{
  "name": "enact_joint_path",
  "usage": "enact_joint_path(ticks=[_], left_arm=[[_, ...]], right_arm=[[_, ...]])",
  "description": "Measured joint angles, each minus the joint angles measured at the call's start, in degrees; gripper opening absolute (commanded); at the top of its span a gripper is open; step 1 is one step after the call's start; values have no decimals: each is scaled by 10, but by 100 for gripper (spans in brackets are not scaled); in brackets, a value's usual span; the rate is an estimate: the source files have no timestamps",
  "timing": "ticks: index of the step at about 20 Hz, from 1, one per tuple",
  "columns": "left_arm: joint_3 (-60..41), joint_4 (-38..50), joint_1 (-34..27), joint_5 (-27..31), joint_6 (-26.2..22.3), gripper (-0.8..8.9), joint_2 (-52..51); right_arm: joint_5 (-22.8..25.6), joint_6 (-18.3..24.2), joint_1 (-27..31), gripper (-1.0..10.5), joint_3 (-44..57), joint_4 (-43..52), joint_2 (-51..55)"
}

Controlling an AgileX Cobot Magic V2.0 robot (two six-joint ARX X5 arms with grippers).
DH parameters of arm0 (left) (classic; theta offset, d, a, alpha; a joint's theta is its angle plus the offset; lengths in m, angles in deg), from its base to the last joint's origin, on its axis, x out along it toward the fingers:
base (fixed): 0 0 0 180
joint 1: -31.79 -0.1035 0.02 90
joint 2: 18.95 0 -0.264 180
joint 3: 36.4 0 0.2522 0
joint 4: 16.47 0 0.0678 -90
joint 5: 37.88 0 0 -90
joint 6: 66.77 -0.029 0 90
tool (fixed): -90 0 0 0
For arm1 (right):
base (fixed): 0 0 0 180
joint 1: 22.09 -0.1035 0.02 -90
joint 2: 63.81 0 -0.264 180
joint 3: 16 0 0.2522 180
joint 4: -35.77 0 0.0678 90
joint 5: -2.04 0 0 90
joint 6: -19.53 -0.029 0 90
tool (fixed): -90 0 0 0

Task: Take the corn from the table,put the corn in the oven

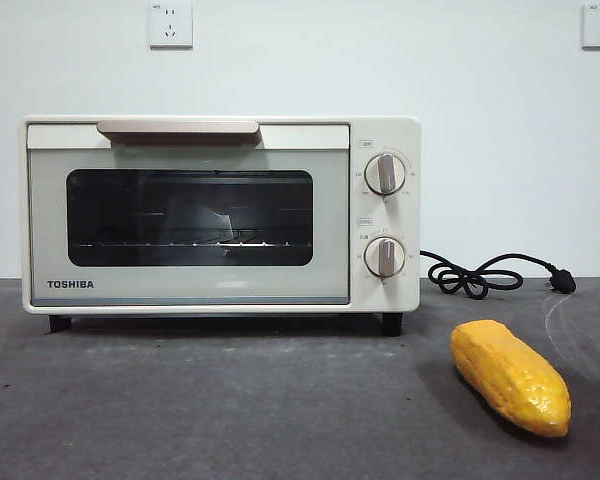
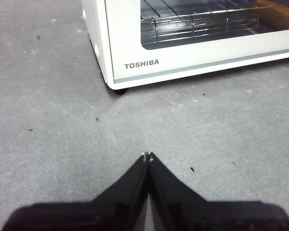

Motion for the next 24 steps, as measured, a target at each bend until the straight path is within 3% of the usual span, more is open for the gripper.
enact_joint_path(ticks=[12,15,20,24], left_arm=[[0,0,0,0,0,-4,0],[0,1,0,-9,28,-4,0],[0,32,0,-11,188,-4,0],[0,84,0,-20,238,-4,0]], right_arm=[[-5,-9,0,-1,0,0,0],[-13,-79,0,-1,0,1,0],[-15,-242,0,0,0,1,0],[-15,-277,0,0,0,1,0]])
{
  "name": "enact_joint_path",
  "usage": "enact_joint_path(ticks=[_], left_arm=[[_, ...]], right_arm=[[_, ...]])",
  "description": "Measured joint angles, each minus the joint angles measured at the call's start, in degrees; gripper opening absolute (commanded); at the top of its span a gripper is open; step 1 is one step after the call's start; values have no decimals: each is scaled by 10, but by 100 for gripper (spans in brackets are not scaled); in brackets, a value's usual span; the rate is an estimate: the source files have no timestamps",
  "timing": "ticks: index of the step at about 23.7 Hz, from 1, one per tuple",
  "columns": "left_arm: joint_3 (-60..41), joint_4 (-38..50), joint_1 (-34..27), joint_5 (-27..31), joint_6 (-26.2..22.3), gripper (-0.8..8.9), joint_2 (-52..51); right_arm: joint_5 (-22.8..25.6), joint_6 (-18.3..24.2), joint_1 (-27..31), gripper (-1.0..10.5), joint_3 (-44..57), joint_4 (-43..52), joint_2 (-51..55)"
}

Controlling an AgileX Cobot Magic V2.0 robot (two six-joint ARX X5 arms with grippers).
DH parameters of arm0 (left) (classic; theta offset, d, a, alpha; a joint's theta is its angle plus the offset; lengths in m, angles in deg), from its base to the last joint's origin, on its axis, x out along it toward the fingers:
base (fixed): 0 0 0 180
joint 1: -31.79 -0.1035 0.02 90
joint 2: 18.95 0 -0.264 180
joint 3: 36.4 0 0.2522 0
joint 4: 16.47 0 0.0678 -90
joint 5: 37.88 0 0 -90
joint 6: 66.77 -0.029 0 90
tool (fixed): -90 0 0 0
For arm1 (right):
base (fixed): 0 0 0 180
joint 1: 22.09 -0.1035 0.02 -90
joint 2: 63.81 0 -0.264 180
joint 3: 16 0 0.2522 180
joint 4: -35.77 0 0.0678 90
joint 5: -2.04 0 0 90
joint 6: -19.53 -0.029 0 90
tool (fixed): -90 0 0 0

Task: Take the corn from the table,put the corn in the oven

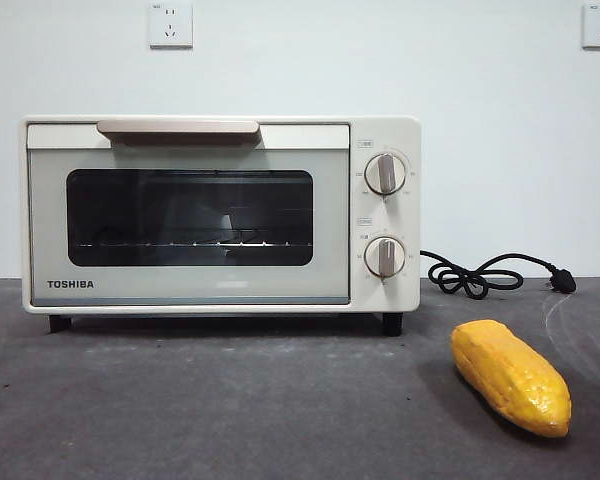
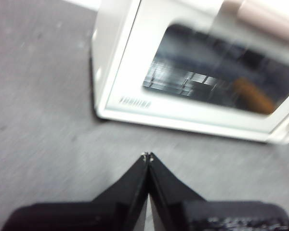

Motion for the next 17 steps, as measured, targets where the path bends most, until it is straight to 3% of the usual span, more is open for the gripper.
enact_joint_path(ticks=[2,6,9,17], left_arm=[[0,22,0,-17,27,-4,0],[24,23,0,-56,63,-4,2],[70,24,0,-58,67,-4,7],[163,24,0,-68,67,-4,59]], right_arm=[[-4,-4,0,1,0,0,0],[-73,-6,0,16,-35,-17,-1],[-112,-6,0,198,-103,-35,-16],[-183,35,0,357,-239,-144,-119]])
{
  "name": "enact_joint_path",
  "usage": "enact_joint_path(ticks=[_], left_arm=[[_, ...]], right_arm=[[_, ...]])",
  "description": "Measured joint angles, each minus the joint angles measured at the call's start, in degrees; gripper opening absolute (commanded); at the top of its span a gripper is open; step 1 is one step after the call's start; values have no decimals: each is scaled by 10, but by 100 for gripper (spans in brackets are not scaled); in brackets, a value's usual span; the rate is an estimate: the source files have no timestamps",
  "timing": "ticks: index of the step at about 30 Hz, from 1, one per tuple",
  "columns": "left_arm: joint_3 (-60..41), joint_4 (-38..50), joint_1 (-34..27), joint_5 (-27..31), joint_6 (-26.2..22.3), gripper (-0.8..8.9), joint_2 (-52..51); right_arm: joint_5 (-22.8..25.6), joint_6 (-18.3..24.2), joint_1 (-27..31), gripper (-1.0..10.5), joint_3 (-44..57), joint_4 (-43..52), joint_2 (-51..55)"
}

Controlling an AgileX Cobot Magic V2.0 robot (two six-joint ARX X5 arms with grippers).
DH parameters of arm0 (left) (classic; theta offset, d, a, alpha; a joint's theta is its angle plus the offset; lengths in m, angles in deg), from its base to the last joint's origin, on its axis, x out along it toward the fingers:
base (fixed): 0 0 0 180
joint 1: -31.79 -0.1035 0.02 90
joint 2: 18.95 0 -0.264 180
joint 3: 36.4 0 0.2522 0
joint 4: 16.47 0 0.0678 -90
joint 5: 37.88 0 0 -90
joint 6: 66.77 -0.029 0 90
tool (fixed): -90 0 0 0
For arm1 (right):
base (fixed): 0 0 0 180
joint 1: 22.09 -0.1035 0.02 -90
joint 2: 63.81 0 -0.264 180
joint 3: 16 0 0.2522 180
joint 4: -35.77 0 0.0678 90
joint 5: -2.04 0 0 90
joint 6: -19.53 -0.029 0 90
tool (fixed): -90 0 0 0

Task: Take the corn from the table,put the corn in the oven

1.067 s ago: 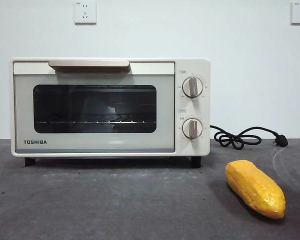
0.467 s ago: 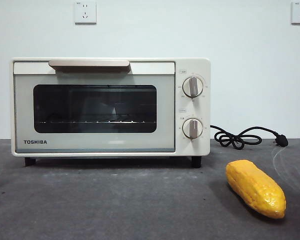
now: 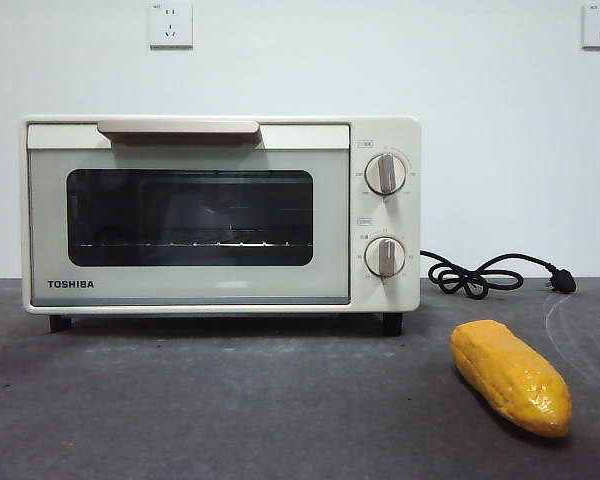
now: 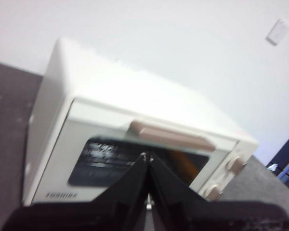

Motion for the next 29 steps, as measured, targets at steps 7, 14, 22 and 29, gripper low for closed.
enact_joint_path(ticks=[7,14,22,29], left_arm=[[84,0,0,-49,0,-4,75],[159,0,0,-98,0,-4,153],[224,-2,23,-119,0,-4,218],[266,-19,55,-121,0,-4,242]], right_arm=[[-55,80,0,413,-129,-114,-119],[-63,147,-24,477,-242,-192,-231],[10,163,-131,474,-276,-194,-330],[162,164,-277,475,-276,-203,-445]])
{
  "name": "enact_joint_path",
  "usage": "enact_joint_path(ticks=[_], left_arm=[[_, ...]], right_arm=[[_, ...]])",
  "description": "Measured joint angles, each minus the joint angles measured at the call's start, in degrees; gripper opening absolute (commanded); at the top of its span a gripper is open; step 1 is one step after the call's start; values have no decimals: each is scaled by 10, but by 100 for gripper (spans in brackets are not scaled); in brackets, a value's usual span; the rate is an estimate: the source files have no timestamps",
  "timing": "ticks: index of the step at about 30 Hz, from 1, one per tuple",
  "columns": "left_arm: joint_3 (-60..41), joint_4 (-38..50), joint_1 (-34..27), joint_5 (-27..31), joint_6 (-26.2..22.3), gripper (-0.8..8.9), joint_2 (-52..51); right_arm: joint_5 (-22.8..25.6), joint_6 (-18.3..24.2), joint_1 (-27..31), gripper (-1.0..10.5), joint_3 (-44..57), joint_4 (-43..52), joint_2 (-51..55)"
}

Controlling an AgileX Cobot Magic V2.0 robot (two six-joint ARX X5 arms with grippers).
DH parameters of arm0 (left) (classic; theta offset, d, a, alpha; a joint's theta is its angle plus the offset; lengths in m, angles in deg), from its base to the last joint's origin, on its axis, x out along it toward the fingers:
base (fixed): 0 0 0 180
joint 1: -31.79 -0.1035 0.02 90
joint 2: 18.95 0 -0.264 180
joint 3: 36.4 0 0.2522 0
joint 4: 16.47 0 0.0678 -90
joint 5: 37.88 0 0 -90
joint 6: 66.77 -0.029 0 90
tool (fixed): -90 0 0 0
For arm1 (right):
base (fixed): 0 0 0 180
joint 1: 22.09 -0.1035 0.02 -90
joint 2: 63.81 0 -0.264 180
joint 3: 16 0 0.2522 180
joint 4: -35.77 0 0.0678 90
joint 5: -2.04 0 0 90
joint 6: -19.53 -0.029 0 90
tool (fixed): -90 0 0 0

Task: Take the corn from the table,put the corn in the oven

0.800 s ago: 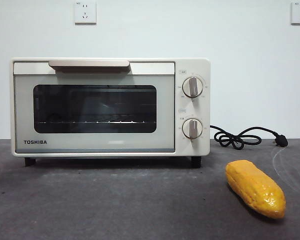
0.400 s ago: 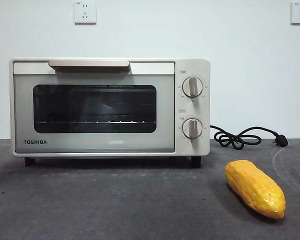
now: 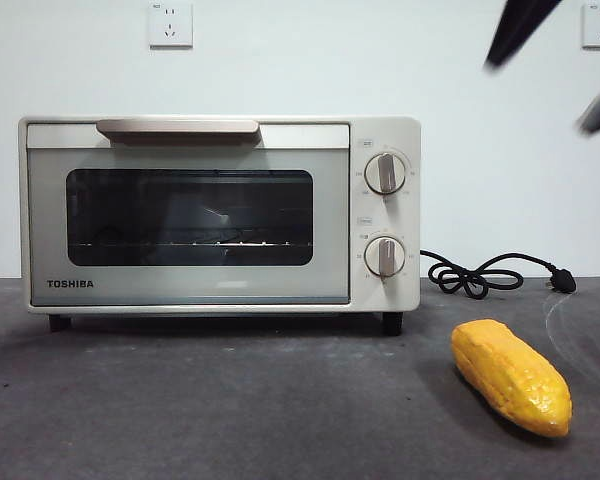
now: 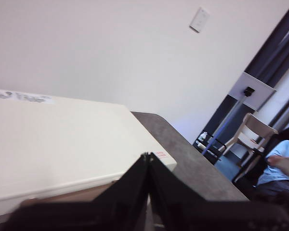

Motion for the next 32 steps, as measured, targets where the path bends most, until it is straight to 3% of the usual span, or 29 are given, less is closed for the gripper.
enact_joint_path(ticks=[8,17,30,32], left_arm=[[19,-12,18,0,0,-4,3],[19,-53,19,-1,0,-3,3],[19,-57,19,0,-1,-3,3],[19,-57,19,0,-1,-3,3]], right_arm=[[87,-8,-108,475,0,1,-141],[157,-22,-120,474,0,18,-234],[150,-23,-117,464,0,40,-312],[150,-23,-117,390,0,42,-322]])
